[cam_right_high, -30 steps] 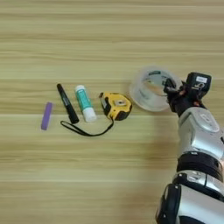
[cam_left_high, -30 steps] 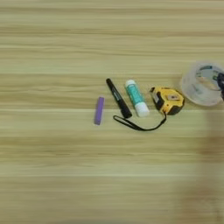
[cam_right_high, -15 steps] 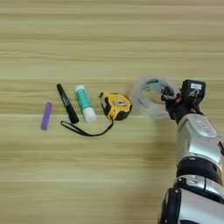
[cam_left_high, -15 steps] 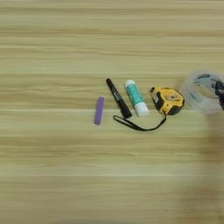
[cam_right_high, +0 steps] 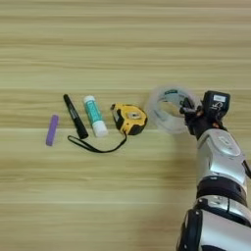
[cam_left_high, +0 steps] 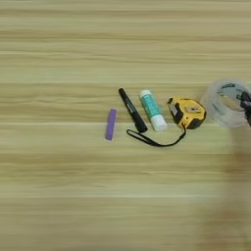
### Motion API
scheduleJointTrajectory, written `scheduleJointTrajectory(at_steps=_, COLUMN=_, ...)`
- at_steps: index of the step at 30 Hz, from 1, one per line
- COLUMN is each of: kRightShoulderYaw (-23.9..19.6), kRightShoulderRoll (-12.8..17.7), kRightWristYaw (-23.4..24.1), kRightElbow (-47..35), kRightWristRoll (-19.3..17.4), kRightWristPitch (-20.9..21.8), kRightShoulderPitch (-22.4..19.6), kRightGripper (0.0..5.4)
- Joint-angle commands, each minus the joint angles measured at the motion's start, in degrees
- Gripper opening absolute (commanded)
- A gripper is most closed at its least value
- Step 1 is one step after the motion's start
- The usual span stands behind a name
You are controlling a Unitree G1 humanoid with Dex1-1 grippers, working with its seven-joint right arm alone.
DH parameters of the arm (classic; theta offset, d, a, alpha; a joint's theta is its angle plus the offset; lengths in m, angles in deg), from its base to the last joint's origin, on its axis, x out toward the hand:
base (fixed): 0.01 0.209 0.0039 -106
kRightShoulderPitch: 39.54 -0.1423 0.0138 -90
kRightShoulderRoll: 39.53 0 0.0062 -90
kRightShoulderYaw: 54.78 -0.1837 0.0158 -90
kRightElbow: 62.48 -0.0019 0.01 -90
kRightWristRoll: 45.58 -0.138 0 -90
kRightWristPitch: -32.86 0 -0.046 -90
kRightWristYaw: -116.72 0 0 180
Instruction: Move the objects on the table
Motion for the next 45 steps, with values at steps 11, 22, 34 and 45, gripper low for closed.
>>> scheduleJointTrajectory(at_steps=11, kRightShoulderYaw=0.2, kRightShoulderRoll=1.6, kRightWristYaw=0.6, kRightElbow=-2.0, kRightWristRoll=-1.5, kRightWristPitch=1.7, kRightShoulderPitch=-3.6, kRightGripper=2.90)
scheduleJointTrajectory(at_steps=22, kRightShoulderYaw=0.5, kRightShoulderRoll=-0.9, kRightWristYaw=1.2, kRightElbow=-13.8, kRightWristRoll=-1.8, kRightWristPitch=4.7, kRightShoulderPitch=-0.2, kRightGripper=3.99)
scheduleJointTrajectory(at_steps=34, kRightShoulderYaw=3.7, kRightShoulderRoll=-6.5, kRightWristYaw=0.9, kRightElbow=-41.3, kRightWristRoll=-3.9, kRightWristPitch=-2.0, kRightShoulderPitch=10.7, kRightGripper=5.20)
scheduleJointTrajectory(at_steps=45, kRightShoulderYaw=5.2, kRightShoulderRoll=-9.6, kRightWristYaw=0.9, kRightElbow=-53.7, kRightWristRoll=-4.8, kRightWristPitch=-8.2, kRightShoulderPitch=19.0, kRightGripper=5.35)
